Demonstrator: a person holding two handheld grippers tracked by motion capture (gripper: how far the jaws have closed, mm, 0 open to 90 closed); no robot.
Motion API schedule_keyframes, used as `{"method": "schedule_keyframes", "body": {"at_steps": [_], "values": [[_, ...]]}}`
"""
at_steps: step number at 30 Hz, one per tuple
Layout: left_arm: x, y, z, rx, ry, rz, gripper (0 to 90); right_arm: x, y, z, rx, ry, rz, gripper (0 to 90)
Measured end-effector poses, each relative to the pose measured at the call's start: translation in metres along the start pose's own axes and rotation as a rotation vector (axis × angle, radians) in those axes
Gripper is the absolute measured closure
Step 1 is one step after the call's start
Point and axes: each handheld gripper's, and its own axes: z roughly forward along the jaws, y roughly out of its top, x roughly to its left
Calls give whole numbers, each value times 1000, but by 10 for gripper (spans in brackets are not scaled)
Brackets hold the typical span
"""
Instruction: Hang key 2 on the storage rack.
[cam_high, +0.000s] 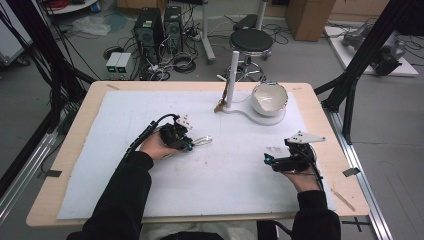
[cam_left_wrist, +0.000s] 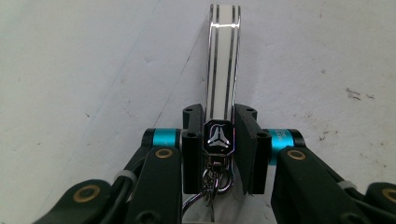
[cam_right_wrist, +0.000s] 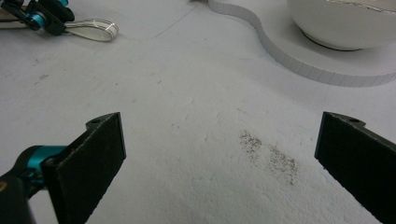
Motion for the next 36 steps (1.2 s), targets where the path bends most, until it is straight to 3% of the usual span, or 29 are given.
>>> {"method": "schedule_keyframes", "body": {"at_steps": [9,17,27,31,36], "values": [[3,-2,-5,-10,-12,-34,740,0,0,0,2,-1,-1,9],[8,1,-24,-43,-8,-62,740,0,0,0,6,0,3,9],[13,15,-58,-142,32,-79,740,0,0,0,6,-1,4,9],[15,18,-69,-191,23,-90,739,-1,0,0,4,-1,6,9],[18,25,-79,-218,24,-93,739,-1,0,0,3,-1,4,9]]}}
